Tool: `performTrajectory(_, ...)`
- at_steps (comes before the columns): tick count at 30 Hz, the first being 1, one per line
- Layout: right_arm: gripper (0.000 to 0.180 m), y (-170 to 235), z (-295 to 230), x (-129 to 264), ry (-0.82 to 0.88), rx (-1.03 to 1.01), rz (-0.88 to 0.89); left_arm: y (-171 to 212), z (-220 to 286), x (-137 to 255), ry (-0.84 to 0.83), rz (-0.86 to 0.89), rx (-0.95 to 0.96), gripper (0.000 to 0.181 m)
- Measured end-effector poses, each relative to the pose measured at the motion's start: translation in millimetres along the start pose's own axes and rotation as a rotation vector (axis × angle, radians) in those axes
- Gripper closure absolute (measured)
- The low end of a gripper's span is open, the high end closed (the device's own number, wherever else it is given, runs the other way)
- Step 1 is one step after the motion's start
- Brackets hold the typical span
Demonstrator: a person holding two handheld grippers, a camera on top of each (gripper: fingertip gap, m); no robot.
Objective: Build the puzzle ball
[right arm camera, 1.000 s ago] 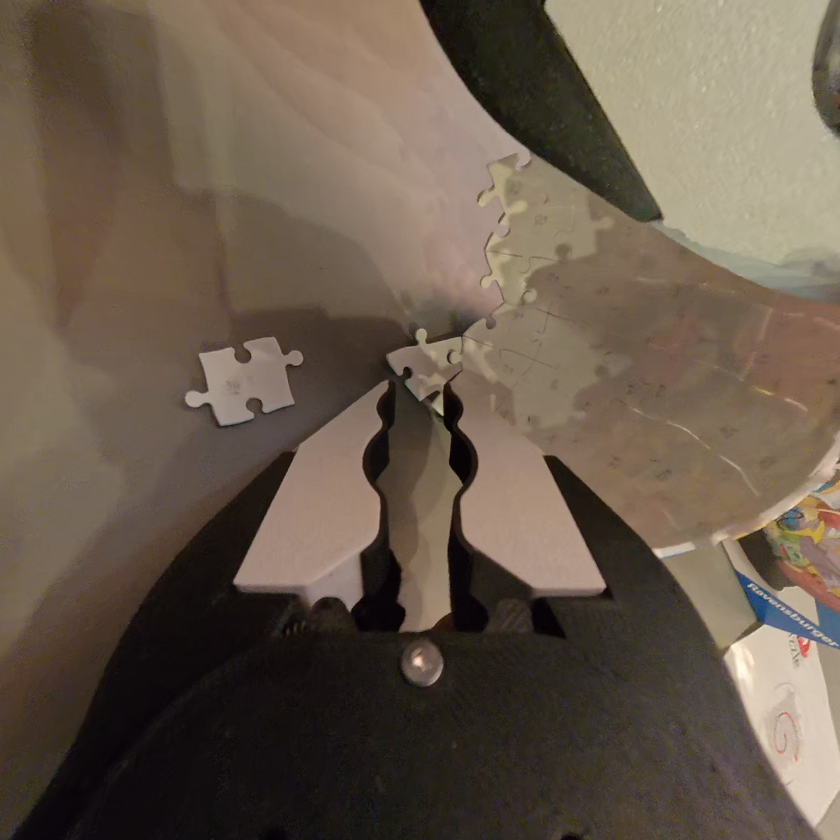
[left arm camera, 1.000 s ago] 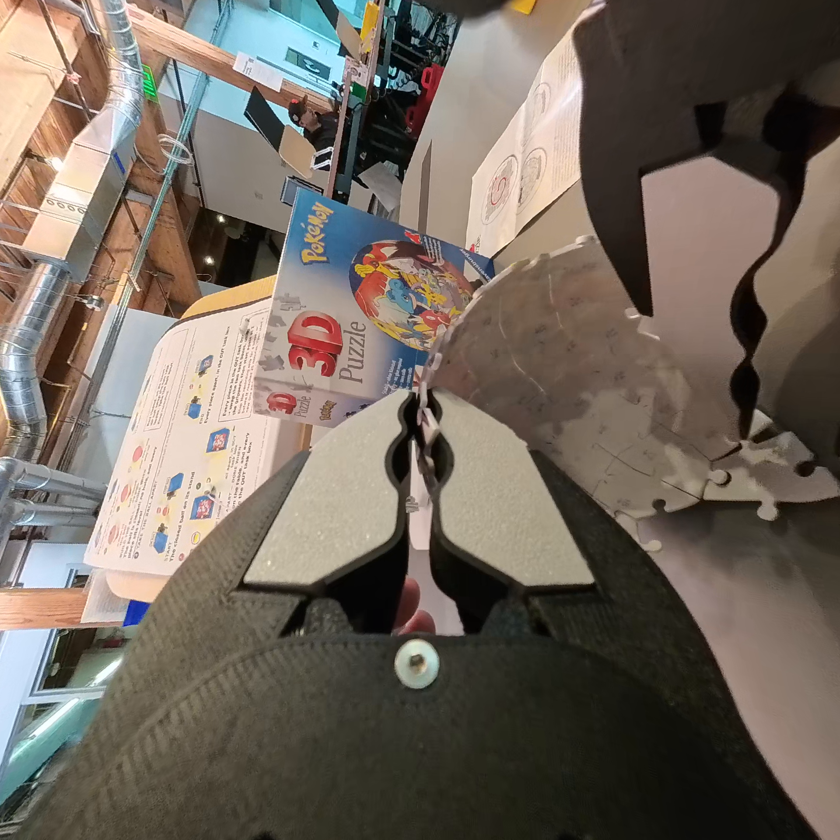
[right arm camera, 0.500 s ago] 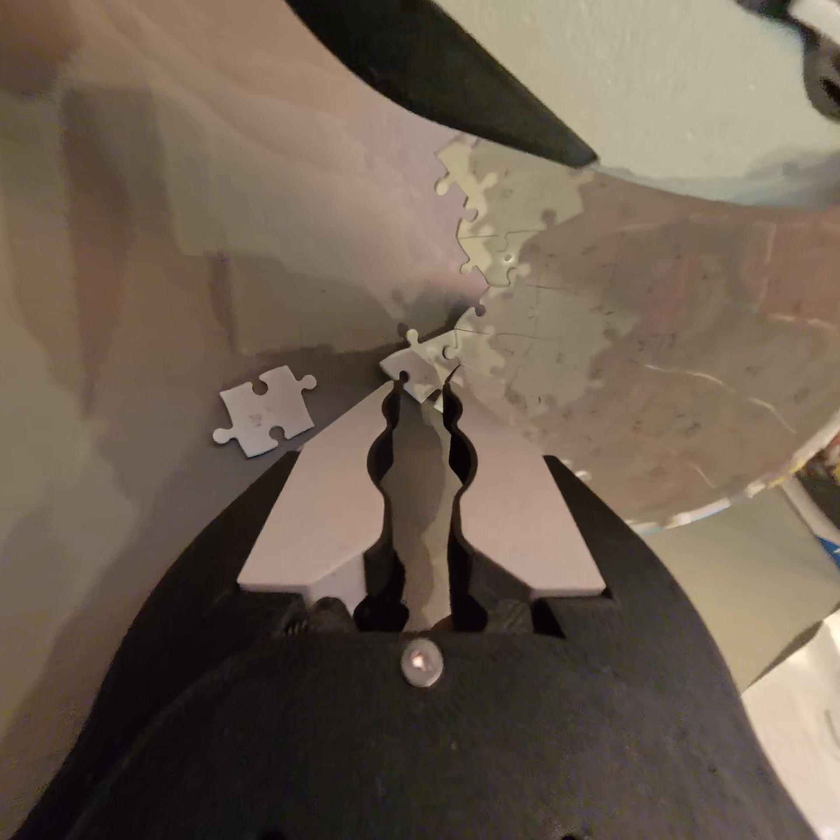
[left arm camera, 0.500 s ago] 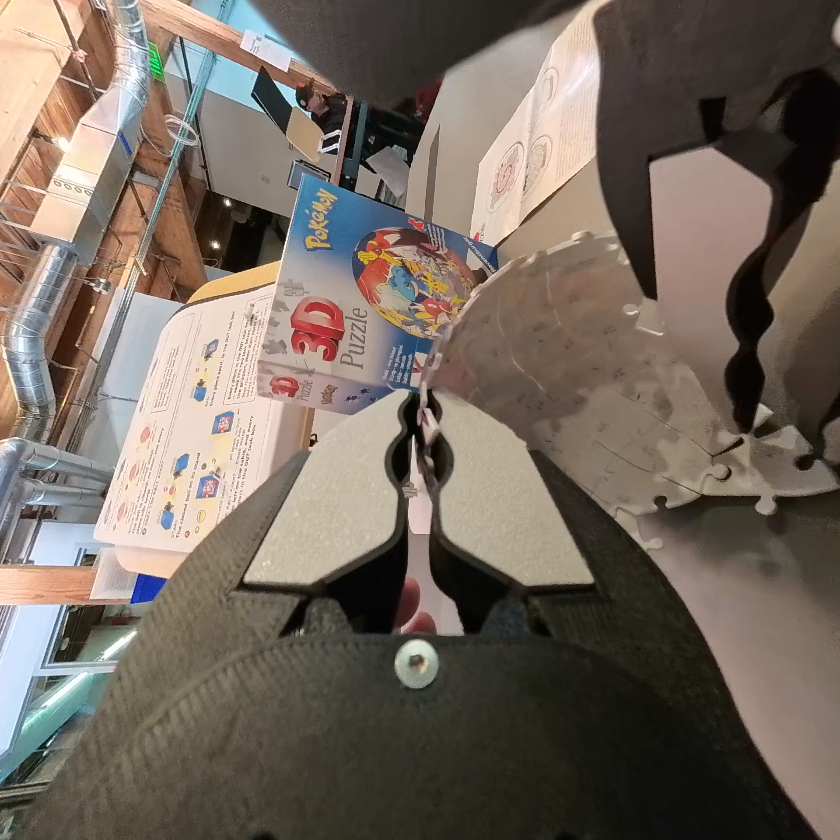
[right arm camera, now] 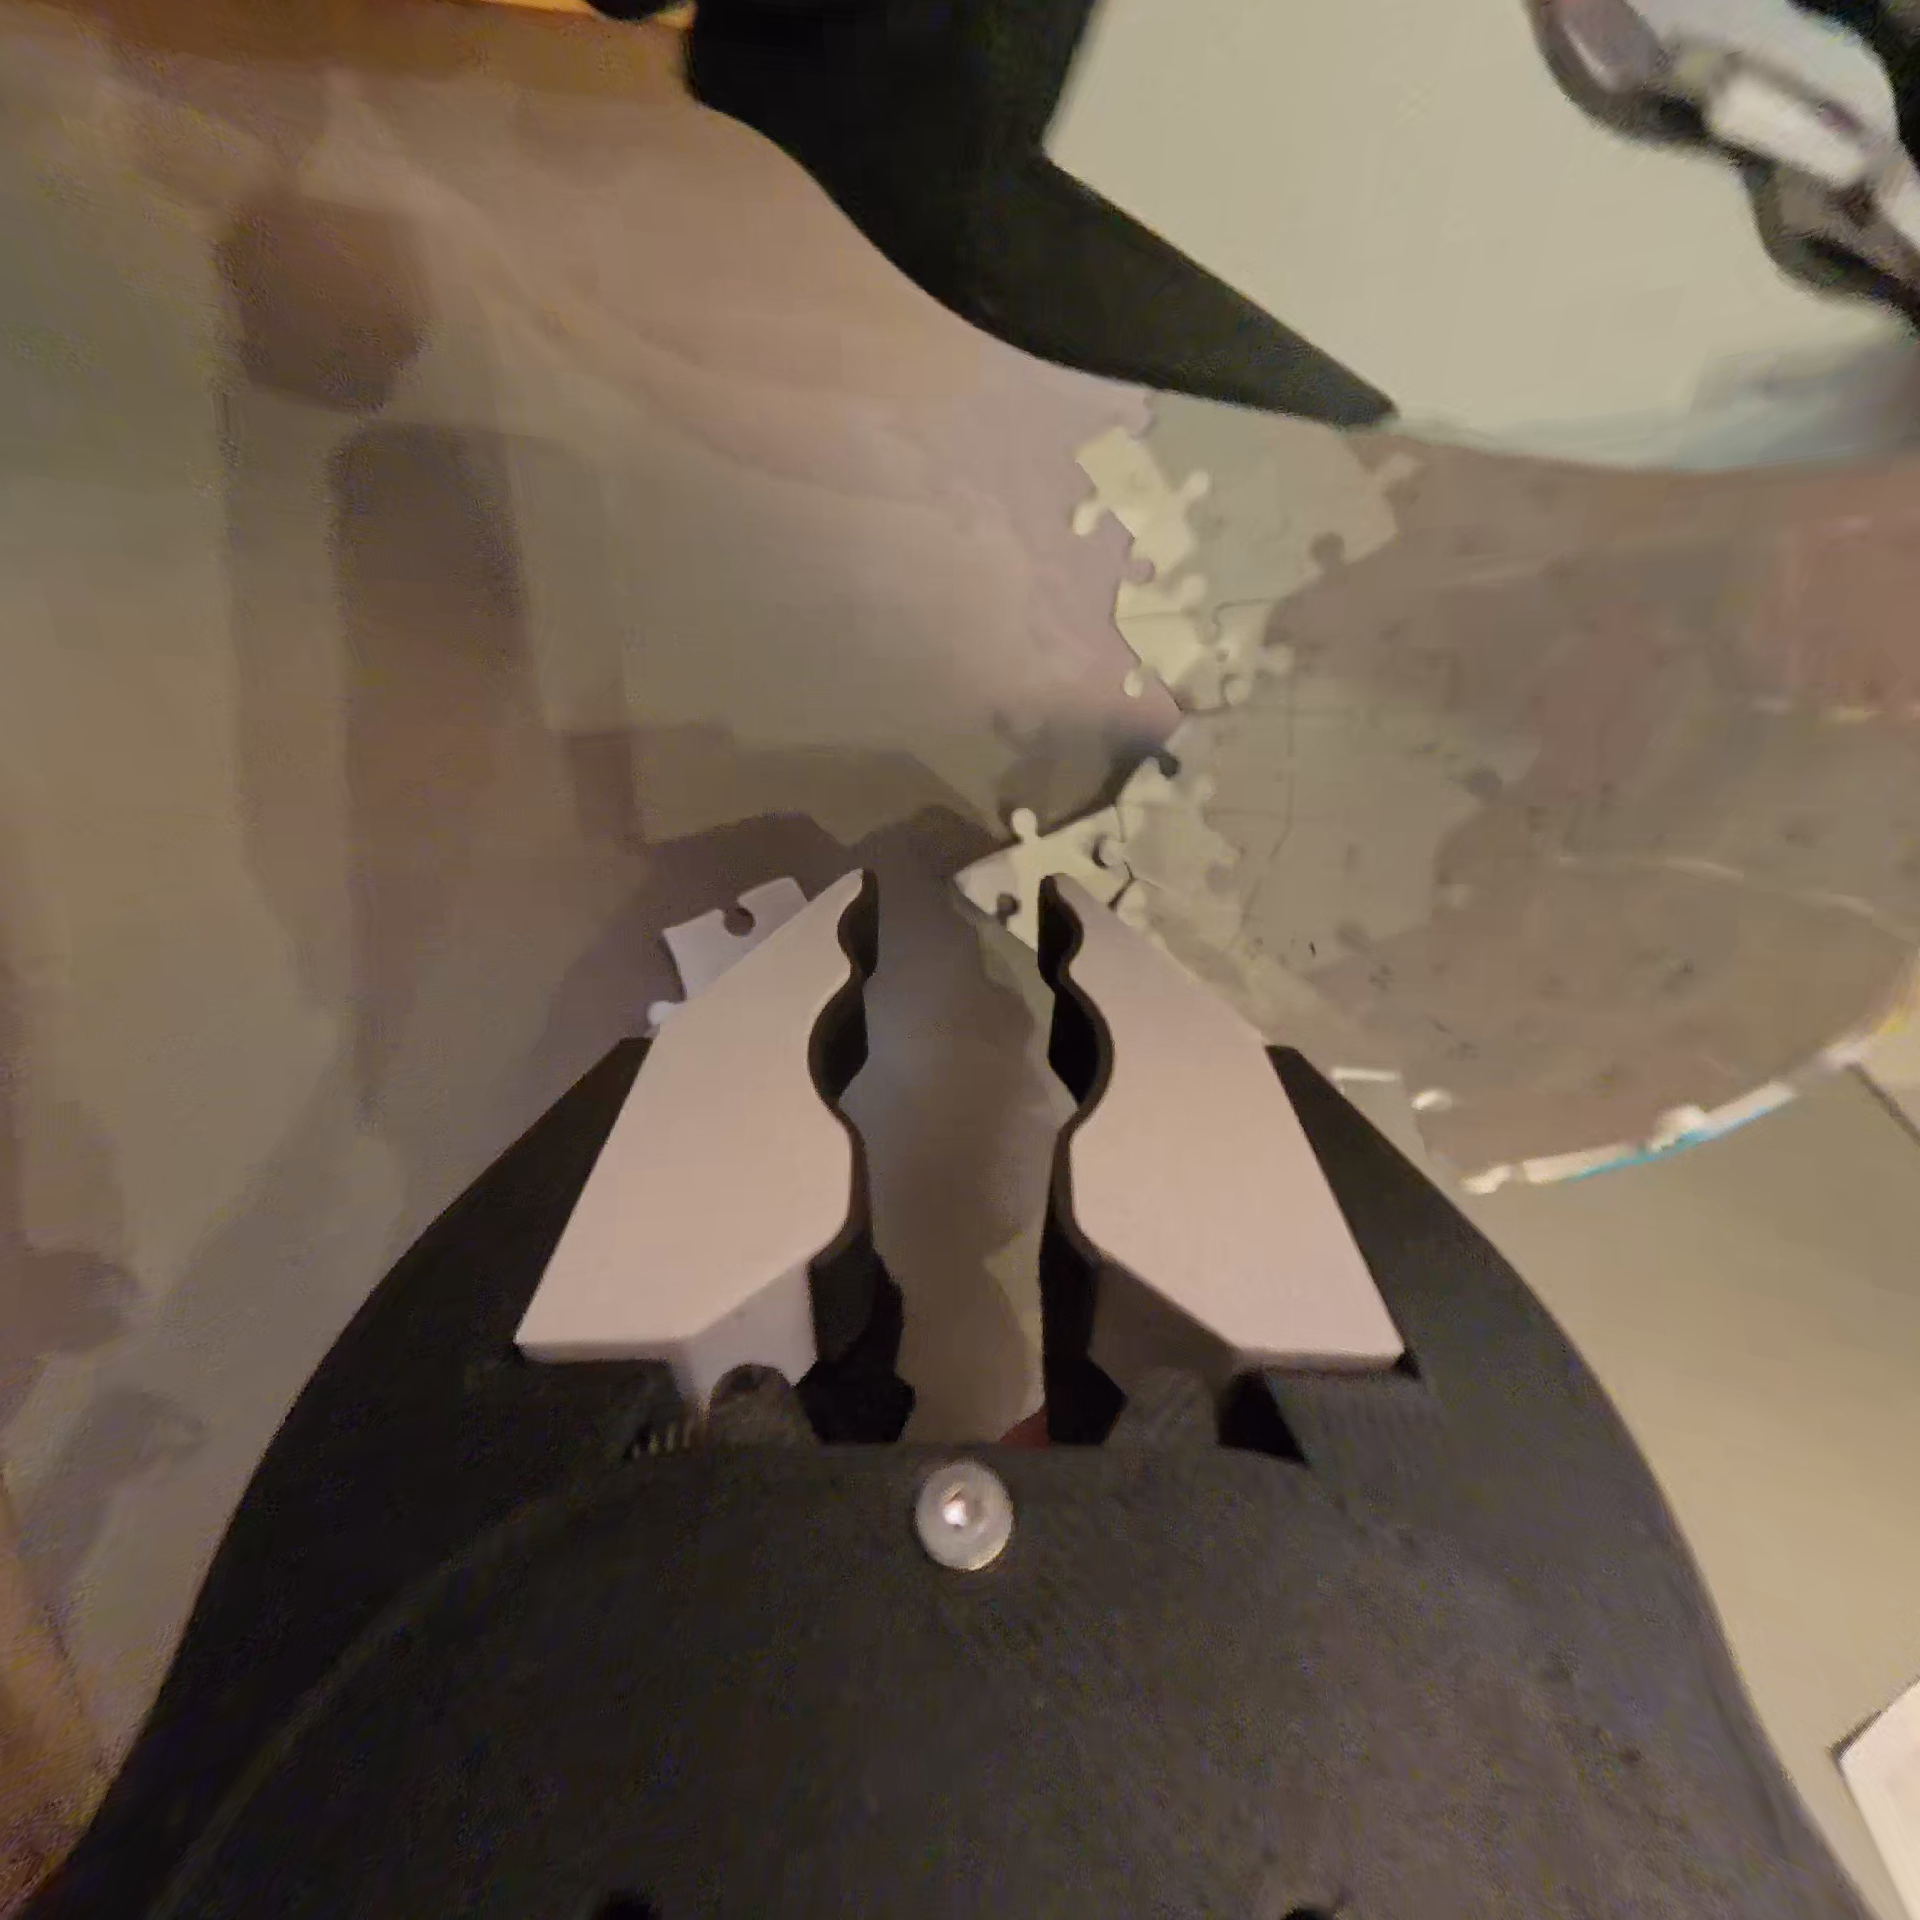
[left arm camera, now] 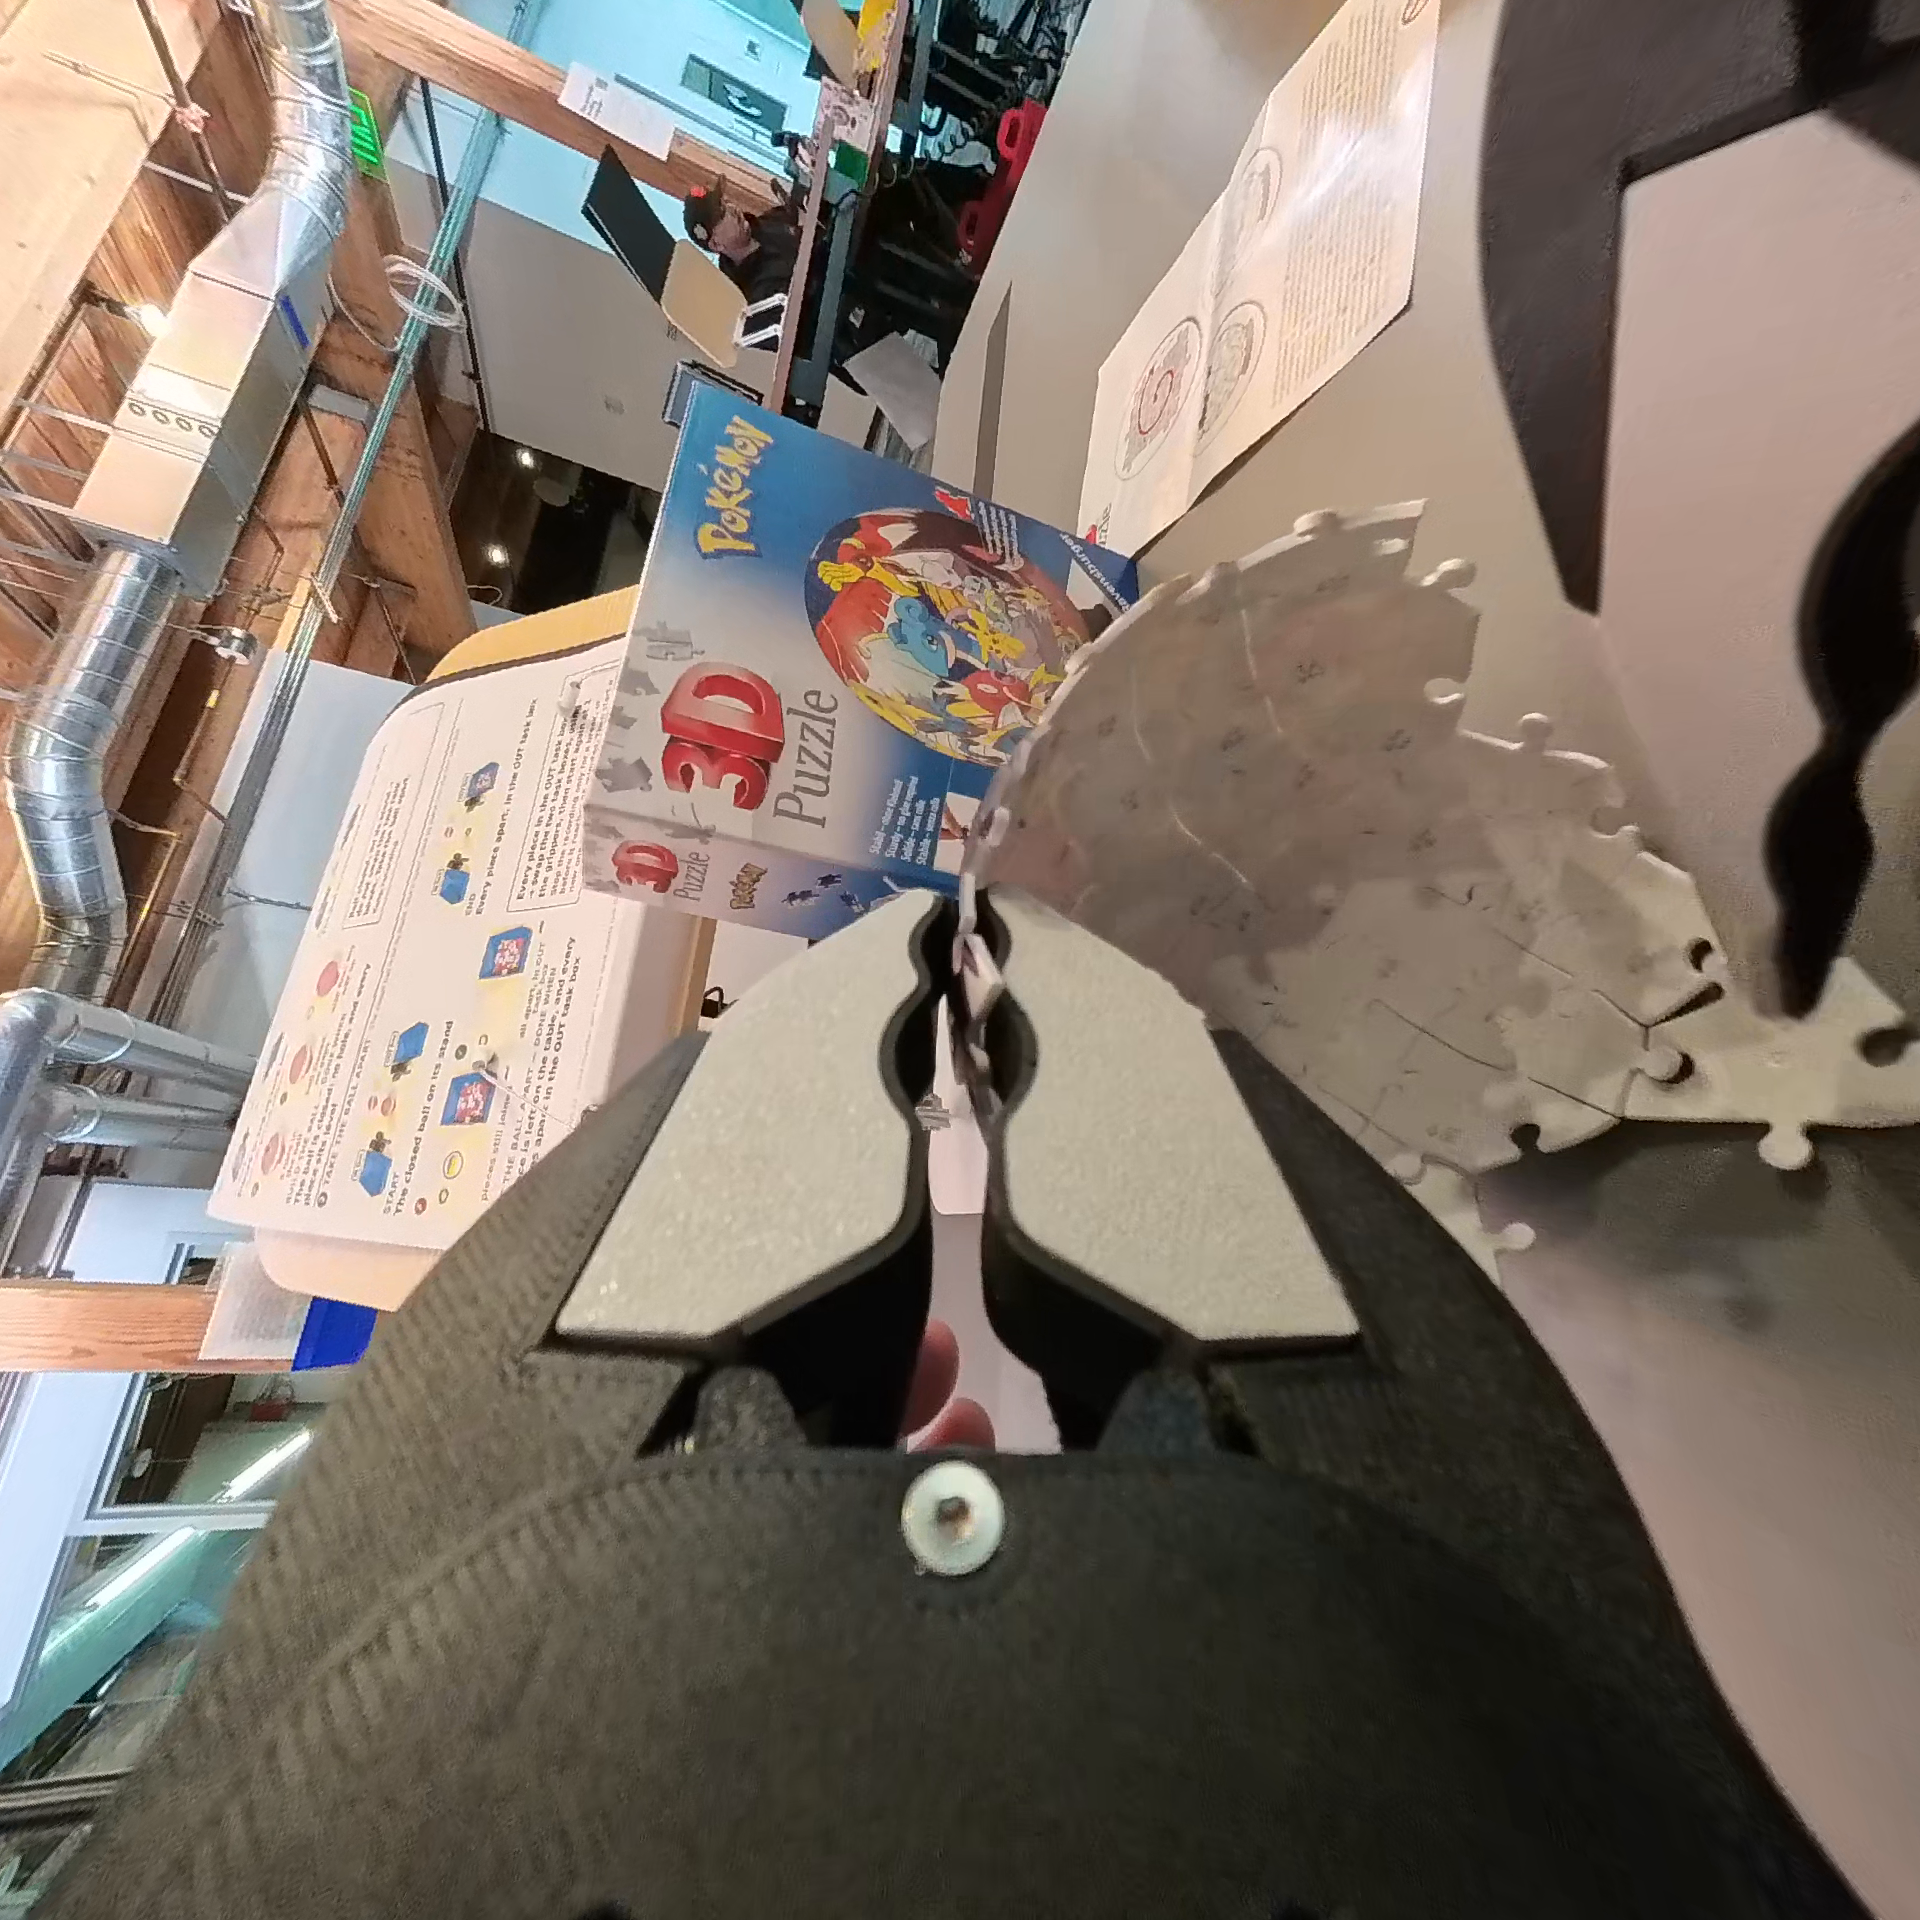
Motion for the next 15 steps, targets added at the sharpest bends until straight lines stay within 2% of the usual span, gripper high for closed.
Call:
performTrajectory(5, 0.161, 2.3, -5.5, -9.1, -0.020, 0.026, -0.036, -1.1, -0.1, 0.4, 0.001, 0.001, -0.005, 0.177)
performTrajectory(15, 0.159, 6.0, 7.8, -5.8, -0.021, -0.068, -0.082, -0.3, -0.1, 0.9, 0.005, 0.000, -0.009, 0.177)
Point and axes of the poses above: each gripper's, where its closed fingertips meet, x back along the fingers, y out of its underside, z = x × y across the jaws, the point moved 5 cm from there along x, back along the fingers, and after that the axes turned 13 degrees about -x, right-handed, at the moved point
